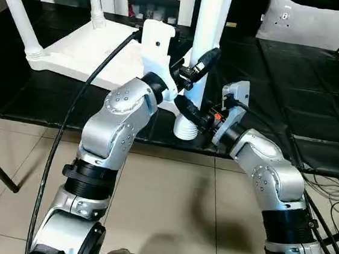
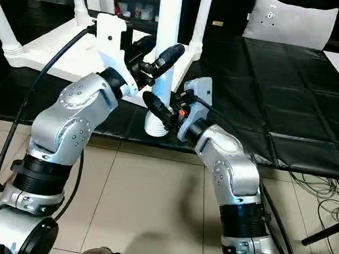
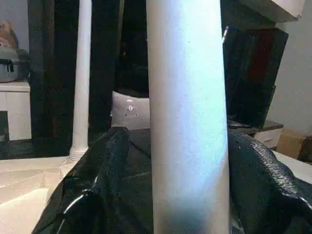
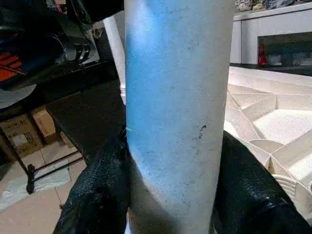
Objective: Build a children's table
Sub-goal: Pick table leg
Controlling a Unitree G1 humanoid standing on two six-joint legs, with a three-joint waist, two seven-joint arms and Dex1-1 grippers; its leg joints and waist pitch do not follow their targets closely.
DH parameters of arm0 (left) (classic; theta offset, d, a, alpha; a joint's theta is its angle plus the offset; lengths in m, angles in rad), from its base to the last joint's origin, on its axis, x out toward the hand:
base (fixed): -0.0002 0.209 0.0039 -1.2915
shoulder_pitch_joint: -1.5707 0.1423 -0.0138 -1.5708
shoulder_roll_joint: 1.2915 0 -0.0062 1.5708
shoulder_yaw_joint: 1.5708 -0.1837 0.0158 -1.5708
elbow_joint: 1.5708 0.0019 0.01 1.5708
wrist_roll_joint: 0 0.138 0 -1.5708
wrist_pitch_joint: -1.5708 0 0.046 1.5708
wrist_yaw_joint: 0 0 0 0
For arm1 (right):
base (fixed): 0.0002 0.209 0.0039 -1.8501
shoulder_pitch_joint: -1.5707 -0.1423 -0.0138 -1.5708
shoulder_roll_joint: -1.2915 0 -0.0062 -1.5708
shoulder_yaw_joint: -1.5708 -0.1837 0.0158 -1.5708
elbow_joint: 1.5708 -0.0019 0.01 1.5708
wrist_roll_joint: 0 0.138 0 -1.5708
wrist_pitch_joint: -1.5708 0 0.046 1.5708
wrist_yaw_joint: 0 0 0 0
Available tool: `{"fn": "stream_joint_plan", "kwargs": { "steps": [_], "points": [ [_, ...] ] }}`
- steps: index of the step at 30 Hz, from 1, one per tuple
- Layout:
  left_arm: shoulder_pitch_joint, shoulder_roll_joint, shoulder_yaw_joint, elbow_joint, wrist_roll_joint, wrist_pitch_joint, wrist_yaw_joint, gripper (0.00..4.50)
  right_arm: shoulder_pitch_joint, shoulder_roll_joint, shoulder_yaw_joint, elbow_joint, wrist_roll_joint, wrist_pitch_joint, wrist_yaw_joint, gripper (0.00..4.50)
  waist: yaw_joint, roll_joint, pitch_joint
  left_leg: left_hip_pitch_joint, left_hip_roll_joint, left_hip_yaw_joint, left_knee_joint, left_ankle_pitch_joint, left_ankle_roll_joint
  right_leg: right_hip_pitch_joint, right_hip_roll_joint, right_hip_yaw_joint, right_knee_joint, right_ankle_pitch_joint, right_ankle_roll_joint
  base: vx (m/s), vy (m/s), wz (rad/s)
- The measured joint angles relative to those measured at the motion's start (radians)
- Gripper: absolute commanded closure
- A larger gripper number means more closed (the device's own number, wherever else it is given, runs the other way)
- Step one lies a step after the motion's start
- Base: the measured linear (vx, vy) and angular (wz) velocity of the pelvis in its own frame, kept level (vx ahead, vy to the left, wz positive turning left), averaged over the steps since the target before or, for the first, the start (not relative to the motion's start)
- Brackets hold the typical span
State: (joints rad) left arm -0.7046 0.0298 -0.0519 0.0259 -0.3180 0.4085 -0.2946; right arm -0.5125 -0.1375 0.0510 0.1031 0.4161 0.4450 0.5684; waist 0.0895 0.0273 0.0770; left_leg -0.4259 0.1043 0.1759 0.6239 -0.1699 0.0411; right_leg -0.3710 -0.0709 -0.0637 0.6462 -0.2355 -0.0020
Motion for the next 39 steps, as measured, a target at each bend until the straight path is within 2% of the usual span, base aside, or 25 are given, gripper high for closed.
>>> {"fn": "stream_joint_plan", "kwargs": {
  "steps": [12,18,19,21,25,33,39],
  "points": [
    [0.0,0.002,-0.001,0.0,0.004,-0.001,-0.007,1.66,0.0,0.0,0.0,0.0,-0.001,-0.002,0.007,2.61,0.0,0.0,0.0,0.0,0.0,0.0,0.0,0.0,0.0,0.0,0.0,0.0,0.0,0.0,0.0,0.0,0.0,0.0],
    [0.001,0.048,-0.05,0.029,0.08,-0.05,-0.027,1.66,0.0,0.003,0.01,0.027,-0.019,-0.002,0.007,2.61,0.0,0.0,0.0,0.0,0.0,0.0,-0.001,0.0,0.0,0.0,0.0,0.0,0.0,0.0,0.0,0.0,0.0,0.0],
    [0.001,0.054,-0.054,0.031,0.084,-0.057,-0.027,1.91,0.0,0.003,0.01,0.028,-0.02,-0.002,0.007,2.61,0.0,0.0,0.0,0.0,0.0,0.0,-0.001,0.0,0.0,-0.001,0.0,0.0,0.0,0.0,0.0,0.0,0.0,0.0],
    [0.001,0.064,-0.063,0.031,0.098,-0.069,-0.027,2.09,0.0,0.003,0.012,0.028,-0.02,-0.002,0.007,2.61,0.0,0.0,0.0,0.0,0.0,0.0,-0.001,0.0,0.0,-0.001,0.0,0.0,0.0,0.0,0.0,0.0,0.0,0.0],
    [0.001,0.062,-0.076,0.031,0.098,-0.076,-0.03,2.32,0.0,0.006,0.012,0.028,-0.02,-0.002,0.004,2.61,0.0,0.0,0.0,-0.001,0.0,0.0,-0.001,0.0,0.0,-0.001,0.0,0.0,0.0,0.0,0.0,0.0,0.0,0.0],
    [0.001,0.058,-0.078,0.032,0.096,-0.086,-0.033,2.41,0.0,0.007,0.012,0.028,-0.027,-0.012,0.004,2.61,0.0,0.0,0.0,-0.001,0.0,0.0,-0.001,0.0,0.0,-0.001,0.0,0.0,0.0,0.0,0.0,0.0,0.0,0.0],
    [0.002,0.023,-0.032,0.038,0.037,-0.055,-0.031,2.45,0.0,0.005,0.012,0.028,-0.034,-0.015,0.004,2.61,-0.001,0.0,0.0,0.0,0.0,0.0,-0.001,0.0,0.0,-0.001,0.0,0.0,0.0,0.0,0.0,0.0,0.0,0.0]
  ]
}}
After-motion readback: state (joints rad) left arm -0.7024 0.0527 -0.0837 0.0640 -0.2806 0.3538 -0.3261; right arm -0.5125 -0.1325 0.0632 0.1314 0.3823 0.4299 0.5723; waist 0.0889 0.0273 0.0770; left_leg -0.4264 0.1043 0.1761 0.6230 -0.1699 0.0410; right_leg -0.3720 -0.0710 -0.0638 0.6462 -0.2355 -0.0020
